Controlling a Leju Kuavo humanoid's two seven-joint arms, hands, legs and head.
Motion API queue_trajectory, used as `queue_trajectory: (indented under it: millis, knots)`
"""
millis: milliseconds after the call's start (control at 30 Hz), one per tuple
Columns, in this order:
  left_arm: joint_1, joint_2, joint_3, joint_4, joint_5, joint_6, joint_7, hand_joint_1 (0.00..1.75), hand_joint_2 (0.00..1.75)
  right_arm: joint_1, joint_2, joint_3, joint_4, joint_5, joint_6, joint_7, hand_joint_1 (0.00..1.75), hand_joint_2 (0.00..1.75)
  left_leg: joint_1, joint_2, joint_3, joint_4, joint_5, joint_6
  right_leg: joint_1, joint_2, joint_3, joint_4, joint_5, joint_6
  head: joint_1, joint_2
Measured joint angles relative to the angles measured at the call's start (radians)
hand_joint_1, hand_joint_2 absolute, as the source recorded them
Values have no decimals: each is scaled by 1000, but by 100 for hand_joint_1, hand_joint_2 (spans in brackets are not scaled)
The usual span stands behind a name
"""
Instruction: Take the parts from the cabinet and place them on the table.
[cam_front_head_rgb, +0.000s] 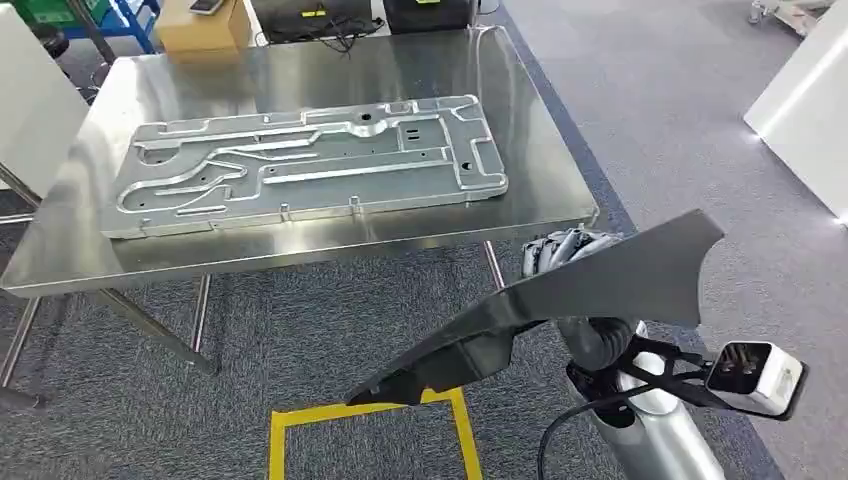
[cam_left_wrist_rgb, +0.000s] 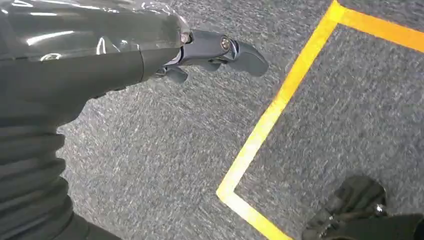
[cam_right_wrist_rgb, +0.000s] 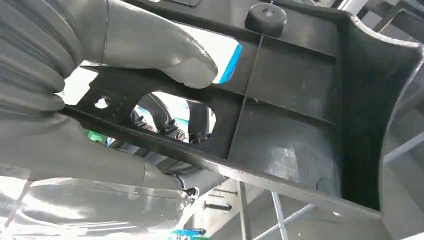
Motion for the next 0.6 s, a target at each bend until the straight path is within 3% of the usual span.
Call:
queue_trajectory:
  millis: [33,67,133,167,200,233,267,300,333,367,400,467,533,600]
  knots:
    - [-1,0,0,0,0,0,-2,0,175,-3,0,-3,-2,0,3,0,171,175,0,2,12,-3,-5,6,1,5,-29,49,-8,4,-1,0]
    - [-4,0,0,0,0,0,-2,0,175,-4,0,-4,-2,0,3,0,171,175,0,1,17,-3,-11,7,0,7,-78,119,-30,7,0,0]
    - [-4,0,0,0,0,0,-3,0,175,3,0,-7,-1,1,3,0,171,175,0,-2,28,-3,-25,9,-1,8,-172,236,-91,12,-1,0]
    - [-4,0,0,0,0,0,-3,0,175,3,0,-8,-1,0,4,0,171,175,0,-5,37,-3,-34,8,-1,7,-204,258,-106,12,-1,0]
    - [-2,-1,0,0,0,0,-3,0,175,2,0,-8,-1,-3,7,0,171,175,0,-7,48,-2,-42,6,-1,7,-215,241,-97,12,0,0]
    - [-2,-1,0,0,0,0,-3,0,175,2,0,-10,-1,-5,8,0,171,175,0,-8,62,-2,-52,5,-1,7,-207,188,-64,15,-1,0]
    - [-2,-2,0,0,0,0,-4,0,175,2,0,-10,-1,-7,8,0,171,175,1,-8,78,-2,-64,2,-2,7,-187,110,-9,15,-1,0]
    - [-2,-2,0,0,0,0,-6,0,175,3,-1,-11,-1,-10,9,0,171,175,0,-8,90,-2,-76,-2,-1,7,-164,27,67,11,0,0]
    - [-4,-2,0,0,0,0,-6,0,175,7,-2,-15,-1,-11,9,0,171,175,-3,-8,102,4,-87,-7,1,6,-163,-28,131,6,-1,0]
    - [-4,-2,0,0,0,0,-8,0,175,11,-2,-18,-1,-11,8,0,171,175,-5,-14,103,2,-96,-14,6,6,-158,-23,108,-6,0,0]
    - [-5,-1,0,0,0,0,-8,0,175,18,-2,-20,-3,-11,8,0,171,175,-5,-12,107,-4,-107,-20,8,8,-150,-22,116,-12,-1,0]
    - [-6,-1,-1,0,1,0,-8,0,175,21,-2,-24,-11,-9,8,-1,171,175,-5,-12,112,28,-94,-30,5,11,-135,-27,104,-28,-1,0]
    - [-10,0,-1,0,-1,3,-6,0,175,23,-2,-26,-21,-3,8,-1,171,175,-1,-5,65,118,-82,-40,1,8,-112,-33,92,-40,-1,0]
    - [-12,-1,-1,0,-1,5,-3,0,175,19,0,-26,-24,-3,8,2,171,175,3,-2,-23,247,-129,-51,1,8,-98,-33,78,-45,-1,0]
